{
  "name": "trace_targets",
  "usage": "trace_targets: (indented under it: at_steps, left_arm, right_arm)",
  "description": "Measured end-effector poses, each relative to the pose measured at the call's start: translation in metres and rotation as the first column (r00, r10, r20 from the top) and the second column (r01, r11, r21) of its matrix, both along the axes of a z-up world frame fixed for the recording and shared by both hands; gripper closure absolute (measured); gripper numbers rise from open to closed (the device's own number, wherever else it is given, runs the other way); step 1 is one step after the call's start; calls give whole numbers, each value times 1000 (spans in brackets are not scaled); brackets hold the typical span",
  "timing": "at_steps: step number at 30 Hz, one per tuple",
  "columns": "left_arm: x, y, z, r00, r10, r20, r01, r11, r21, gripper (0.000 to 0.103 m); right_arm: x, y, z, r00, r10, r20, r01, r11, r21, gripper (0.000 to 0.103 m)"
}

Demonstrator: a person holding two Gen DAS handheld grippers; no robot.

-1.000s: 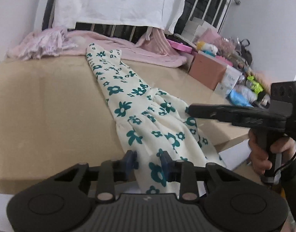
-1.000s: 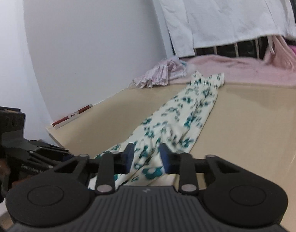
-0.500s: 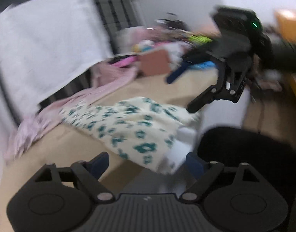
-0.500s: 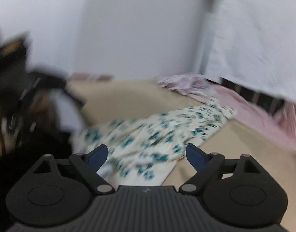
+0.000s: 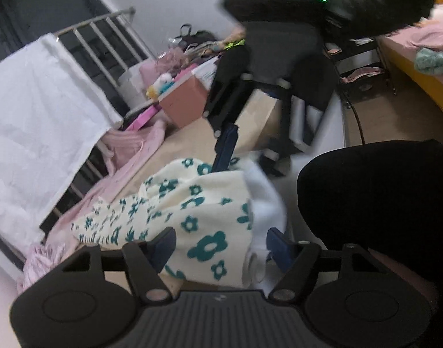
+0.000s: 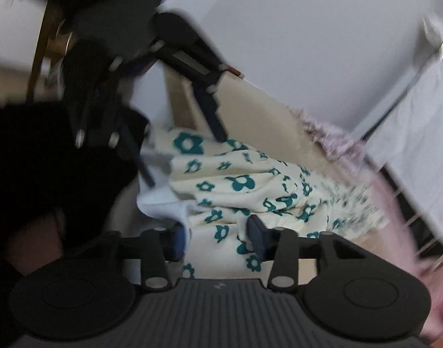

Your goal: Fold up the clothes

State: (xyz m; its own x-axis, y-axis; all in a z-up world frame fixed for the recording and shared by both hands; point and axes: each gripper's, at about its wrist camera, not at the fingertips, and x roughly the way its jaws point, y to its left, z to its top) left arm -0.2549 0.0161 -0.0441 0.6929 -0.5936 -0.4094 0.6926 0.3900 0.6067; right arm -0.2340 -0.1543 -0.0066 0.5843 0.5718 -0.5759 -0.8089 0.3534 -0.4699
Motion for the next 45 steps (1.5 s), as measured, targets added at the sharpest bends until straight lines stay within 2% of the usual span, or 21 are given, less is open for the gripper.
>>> trace_targets:
  at_steps: [1, 2, 4, 7, 10, 12, 18, 23, 25, 30, 36, 39, 41, 43, 44, 45]
  left_arm:
    - [-1, 0, -2, 1000, -2, 21, 2, 1000, 5, 34]
    - [-3, 1, -4, 999, -5, 43, 4, 1000, 10, 34]
    - [-3, 1, -6, 997, 8, 82, -8, 1000, -2, 34]
    - [1, 3, -5, 995, 41, 95, -35, 997, -64, 34]
    - [-4, 6, -7, 990, 28, 138, -21, 999, -50, 34]
    - [-10, 9, -11, 990, 7, 139, -4, 1000, -17, 34]
    - [-23, 19, -31, 989, -19, 145, 6, 996, 89, 34]
    - [-19, 22, -45, 984, -49, 169, 14, 979, 203, 38]
    - [-18, 18, -46, 981, -37, 191, 3, 984, 176, 38]
    - [-16, -2, -48, 974, -76, 216, 55, 993, 101, 38]
    - [-2, -22, -48, 965, -59, 254, 51, 998, 35, 38]
    - [4, -22, -40, 978, -44, 205, 43, 999, 11, 38]
    - [9, -21, -35, 984, -35, 173, 37, 999, -5, 47]
    - [13, -21, -30, 990, -27, 139, 30, 999, -21, 70]
    - [15, -21, -28, 992, -23, 123, 27, 999, -29, 73]
    - [18, -21, -25, 994, -19, 106, 23, 999, -37, 78]
  right_arm:
    - [9, -4, 10, 997, -14, -78, 17, 999, 47, 82]
    - [18, -10, 18, 987, -23, -159, 39, 994, 100, 89]
    - [40, -26, 32, 947, -31, -321, 102, 973, 205, 90]
    - [58, -48, 43, 908, -10, -418, 145, 945, 293, 94]
    - [66, -62, 46, 873, 12, -488, 181, 920, 347, 94]
    - [66, -68, 47, 857, 14, -516, 201, 912, 357, 94]
    - [65, -58, 40, 851, -12, -525, 224, 913, 342, 94]
    - [67, -61, 41, 843, -13, -537, 246, 898, 364, 94]
    - [69, -63, 43, 838, -10, -546, 257, 890, 378, 94]
    - [70, -61, 43, 828, -8, -560, 272, 880, 390, 94]
    - [64, -55, 34, 822, -18, -569, 270, 892, 363, 94]
    - [62, -52, 27, 824, -28, -566, 270, 898, 348, 94]
    - [59, -49, 24, 833, -41, -552, 268, 902, 338, 91]
    - [51, -44, 23, 859, -76, -506, 264, 913, 310, 84]
    - [42, -40, 23, 887, -100, -451, 247, 927, 280, 67]
    - [32, -36, 23, 917, -111, -384, 222, 941, 257, 56]
